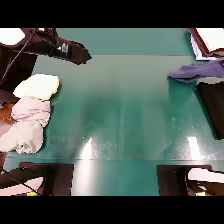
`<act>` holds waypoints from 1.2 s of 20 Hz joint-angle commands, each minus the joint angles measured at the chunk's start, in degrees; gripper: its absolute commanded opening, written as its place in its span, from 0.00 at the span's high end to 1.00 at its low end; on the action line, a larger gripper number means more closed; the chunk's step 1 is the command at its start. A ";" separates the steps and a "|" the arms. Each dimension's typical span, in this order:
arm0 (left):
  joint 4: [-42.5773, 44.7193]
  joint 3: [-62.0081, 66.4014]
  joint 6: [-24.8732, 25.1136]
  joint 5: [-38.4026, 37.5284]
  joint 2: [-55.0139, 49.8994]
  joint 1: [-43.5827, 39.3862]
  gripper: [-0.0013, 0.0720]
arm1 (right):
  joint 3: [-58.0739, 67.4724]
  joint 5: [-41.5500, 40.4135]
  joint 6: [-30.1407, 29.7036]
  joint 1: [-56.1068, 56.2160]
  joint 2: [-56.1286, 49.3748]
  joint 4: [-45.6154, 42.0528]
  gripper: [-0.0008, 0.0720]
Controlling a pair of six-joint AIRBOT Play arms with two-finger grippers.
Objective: Fold the shirts.
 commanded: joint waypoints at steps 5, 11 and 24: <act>0.02 -0.02 -0.28 0.33 -0.02 -0.83 0.95 | 16.76 0.59 0.00 -3.89 -6.78 -0.15 0.97; 0.04 -0.02 -0.24 0.59 0.00 -0.83 0.95 | 24.85 6.29 0.00 -6.40 -6.36 -0.26 0.97; 0.11 -0.02 -0.02 0.48 0.00 -0.83 0.95 | -3.04 18.03 0.66 -22.73 11.08 -16.70 0.91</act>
